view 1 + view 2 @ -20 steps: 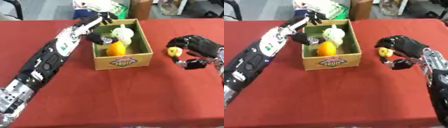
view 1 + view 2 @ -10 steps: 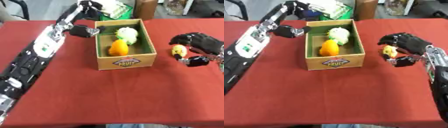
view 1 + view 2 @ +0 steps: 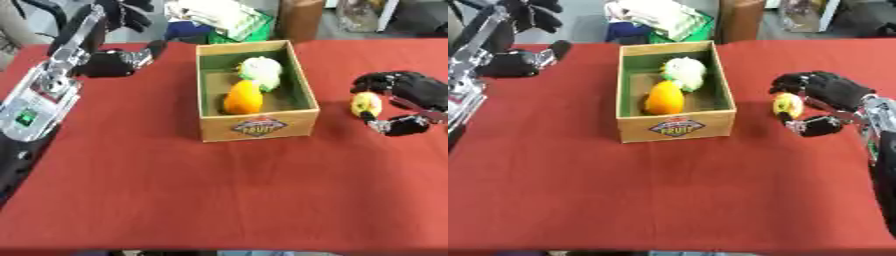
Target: Pick up objects on the table and place them in the box.
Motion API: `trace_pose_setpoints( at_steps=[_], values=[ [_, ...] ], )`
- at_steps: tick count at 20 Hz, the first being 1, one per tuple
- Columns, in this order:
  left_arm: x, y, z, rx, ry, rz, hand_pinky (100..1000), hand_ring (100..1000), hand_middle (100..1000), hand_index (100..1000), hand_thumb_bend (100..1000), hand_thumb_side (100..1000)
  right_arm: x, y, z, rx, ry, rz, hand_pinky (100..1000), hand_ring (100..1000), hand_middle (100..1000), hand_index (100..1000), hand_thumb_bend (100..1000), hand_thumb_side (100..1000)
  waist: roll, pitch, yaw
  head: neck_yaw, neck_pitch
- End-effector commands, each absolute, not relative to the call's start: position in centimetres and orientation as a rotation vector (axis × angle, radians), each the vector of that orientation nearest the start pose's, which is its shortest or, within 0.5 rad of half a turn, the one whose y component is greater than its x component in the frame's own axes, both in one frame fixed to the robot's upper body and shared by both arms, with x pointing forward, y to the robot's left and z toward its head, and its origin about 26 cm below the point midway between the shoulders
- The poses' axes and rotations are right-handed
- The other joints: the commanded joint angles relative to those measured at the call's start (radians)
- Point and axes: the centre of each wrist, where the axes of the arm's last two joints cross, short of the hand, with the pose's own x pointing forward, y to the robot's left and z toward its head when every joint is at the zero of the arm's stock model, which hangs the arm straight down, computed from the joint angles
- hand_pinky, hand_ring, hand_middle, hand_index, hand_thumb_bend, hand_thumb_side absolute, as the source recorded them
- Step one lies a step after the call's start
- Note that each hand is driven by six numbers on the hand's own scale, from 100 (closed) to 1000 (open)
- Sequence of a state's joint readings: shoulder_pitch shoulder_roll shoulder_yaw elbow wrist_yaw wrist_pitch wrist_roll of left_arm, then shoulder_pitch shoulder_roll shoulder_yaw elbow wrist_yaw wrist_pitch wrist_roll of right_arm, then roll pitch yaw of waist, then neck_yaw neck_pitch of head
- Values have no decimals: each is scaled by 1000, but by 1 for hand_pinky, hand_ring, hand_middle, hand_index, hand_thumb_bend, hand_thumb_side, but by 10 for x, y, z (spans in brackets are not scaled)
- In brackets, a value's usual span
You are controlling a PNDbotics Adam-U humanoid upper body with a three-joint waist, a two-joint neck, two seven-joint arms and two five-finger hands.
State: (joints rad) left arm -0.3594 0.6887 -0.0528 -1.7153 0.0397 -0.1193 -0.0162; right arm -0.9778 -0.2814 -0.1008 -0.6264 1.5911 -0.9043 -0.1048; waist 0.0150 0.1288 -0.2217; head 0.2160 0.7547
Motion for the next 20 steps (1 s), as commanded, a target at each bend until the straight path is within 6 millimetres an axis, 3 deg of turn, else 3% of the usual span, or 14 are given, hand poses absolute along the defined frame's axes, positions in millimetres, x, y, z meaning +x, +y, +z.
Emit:
trace_pose_setpoints(
  at_steps=[1,13,20],
  values=[
    [326,345,211,461,-2138,-625,698,683,706,842,456,298,498,-287,143,1102,2182,-2507,727,817,874,870,100,338,-1,-12,6,-10,-12],
    [303,354,184,493,-2094,-480,692,672,686,842,443,311,496,-303,130,1399,2159,-2535,725,817,875,870,100,346,8,-7,59,-31,-21],
    [298,357,173,505,-2061,-448,689,668,682,843,431,317,493,-312,117,1515,2104,-2591,726,809,869,867,100,350,8,-6,66,-34,-24]
  ],
)
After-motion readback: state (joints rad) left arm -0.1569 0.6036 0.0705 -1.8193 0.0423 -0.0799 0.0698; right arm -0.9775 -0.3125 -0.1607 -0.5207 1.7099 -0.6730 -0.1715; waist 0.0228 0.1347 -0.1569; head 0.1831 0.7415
